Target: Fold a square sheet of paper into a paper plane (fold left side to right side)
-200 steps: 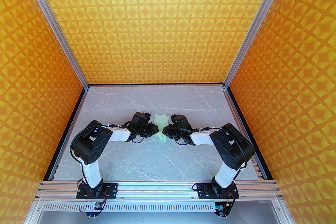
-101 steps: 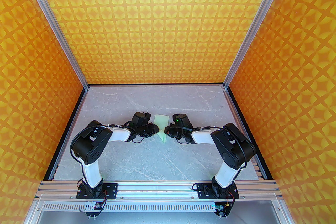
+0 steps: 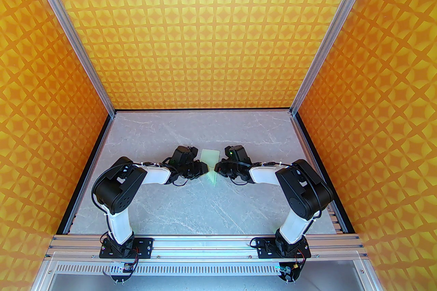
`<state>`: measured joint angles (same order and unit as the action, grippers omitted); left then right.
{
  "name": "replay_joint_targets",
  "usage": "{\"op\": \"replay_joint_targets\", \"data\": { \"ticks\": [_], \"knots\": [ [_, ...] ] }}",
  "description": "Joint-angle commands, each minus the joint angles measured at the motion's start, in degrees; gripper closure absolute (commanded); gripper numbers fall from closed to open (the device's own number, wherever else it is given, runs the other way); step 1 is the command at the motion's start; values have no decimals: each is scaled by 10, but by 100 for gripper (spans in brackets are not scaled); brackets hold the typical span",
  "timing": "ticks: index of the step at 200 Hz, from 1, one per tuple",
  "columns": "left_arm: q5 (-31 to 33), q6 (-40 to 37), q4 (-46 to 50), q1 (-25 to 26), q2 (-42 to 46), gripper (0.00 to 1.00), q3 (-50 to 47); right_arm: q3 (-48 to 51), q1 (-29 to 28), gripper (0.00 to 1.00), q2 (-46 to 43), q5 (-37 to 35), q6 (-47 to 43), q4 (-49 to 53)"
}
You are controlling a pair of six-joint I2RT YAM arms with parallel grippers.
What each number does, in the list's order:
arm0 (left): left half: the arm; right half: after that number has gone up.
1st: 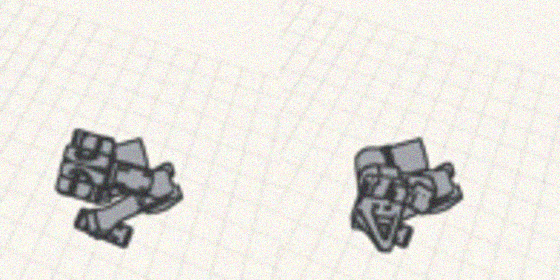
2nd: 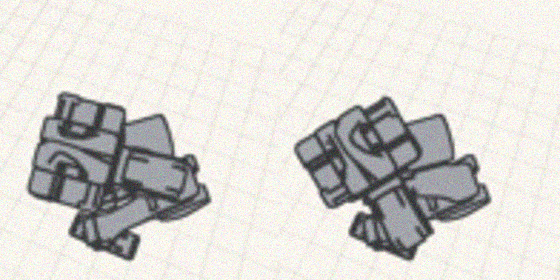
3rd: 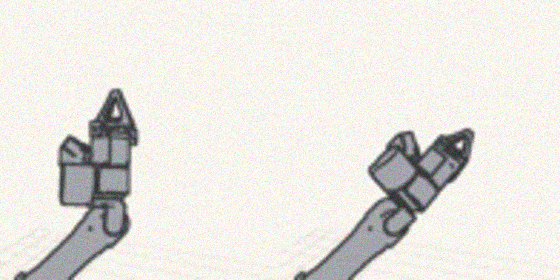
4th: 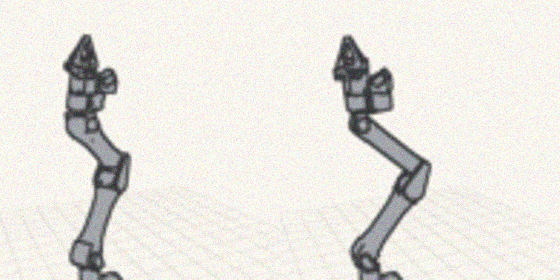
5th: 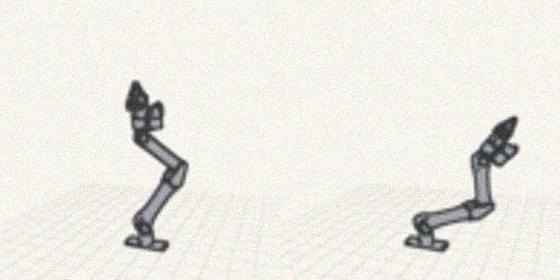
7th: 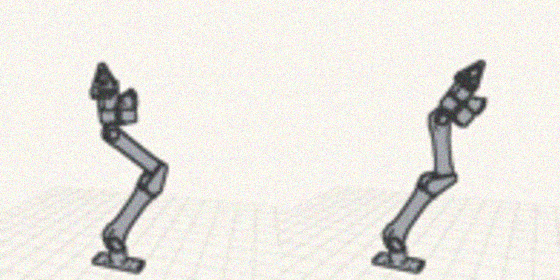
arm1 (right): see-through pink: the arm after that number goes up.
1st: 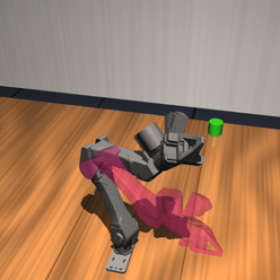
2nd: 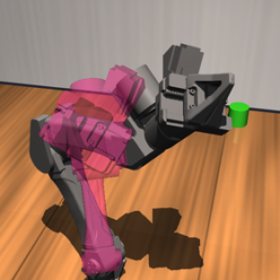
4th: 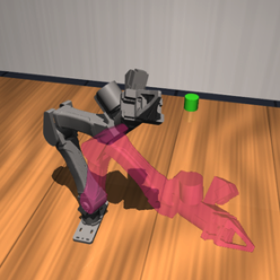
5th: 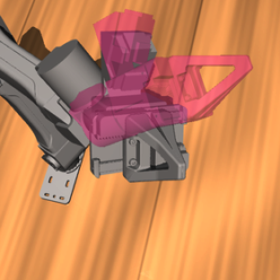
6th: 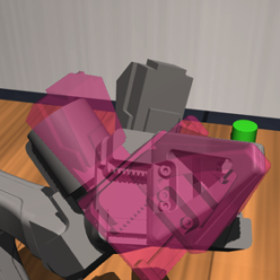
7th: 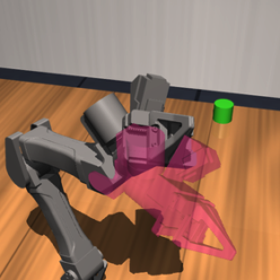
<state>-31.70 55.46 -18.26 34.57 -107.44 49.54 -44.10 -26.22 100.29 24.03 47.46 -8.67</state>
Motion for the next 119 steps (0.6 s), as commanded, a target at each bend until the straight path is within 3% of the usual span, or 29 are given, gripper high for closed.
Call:
{"op": "replay_joint_targets", "data": {
  "ticks": [1,119],
  "knots": [
    [-14,-7,7,6,-16,78,17,-13,5,100,-2,1,-20,21],
    [-22,-18,22,15,-27,78,34,-27,11,100,14,6,-41,39]
  ]
}}
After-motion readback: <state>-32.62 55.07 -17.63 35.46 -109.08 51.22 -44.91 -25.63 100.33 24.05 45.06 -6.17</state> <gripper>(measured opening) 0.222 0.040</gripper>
